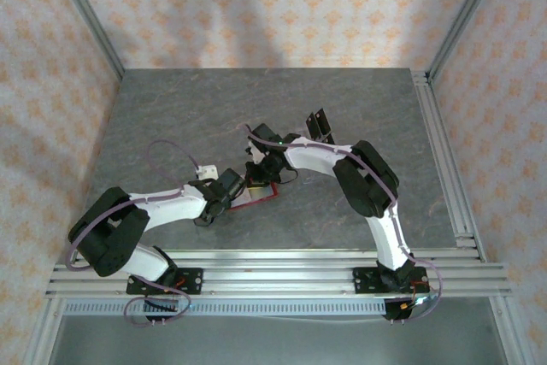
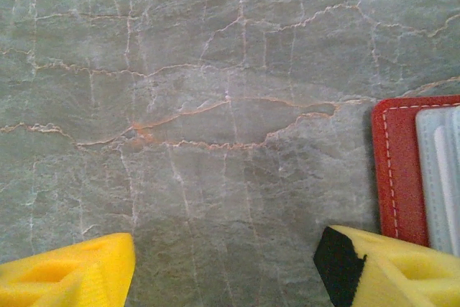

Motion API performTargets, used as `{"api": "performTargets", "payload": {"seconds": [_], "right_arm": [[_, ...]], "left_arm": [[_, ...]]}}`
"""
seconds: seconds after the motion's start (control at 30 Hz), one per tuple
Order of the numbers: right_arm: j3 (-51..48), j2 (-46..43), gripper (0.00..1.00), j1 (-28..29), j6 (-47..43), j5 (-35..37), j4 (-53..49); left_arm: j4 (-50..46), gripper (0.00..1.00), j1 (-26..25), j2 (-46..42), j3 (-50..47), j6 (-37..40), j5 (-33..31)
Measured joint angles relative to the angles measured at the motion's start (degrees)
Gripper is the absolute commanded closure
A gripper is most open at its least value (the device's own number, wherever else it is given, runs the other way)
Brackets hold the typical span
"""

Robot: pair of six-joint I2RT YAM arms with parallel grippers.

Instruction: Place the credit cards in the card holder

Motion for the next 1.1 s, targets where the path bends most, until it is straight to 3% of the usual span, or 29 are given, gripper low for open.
{"api": "performTargets", "payload": {"seconds": [0.47, 0.83, 1.1], "right_arm": [[-3.74, -1.46, 1.0, -3.91, -1.29, 0.79, 0.52], [-3.63, -3.85, 1.0, -3.65, -1.6, 1.31, -0.07], [-1.66, -2.21, 1.0, -2.89, -2.38, 1.25, -0.7]], "left_arm": [[-0.02, 0.28, 0.0, -0.07, 0.0, -0.13, -0.07], [-1.79, 0.27, 0.17, -2.25, 0.68, -0.79, 0.0], [-1.22, 0.27, 0.52, 2.36, 3.41, -0.37, 0.17]]}}
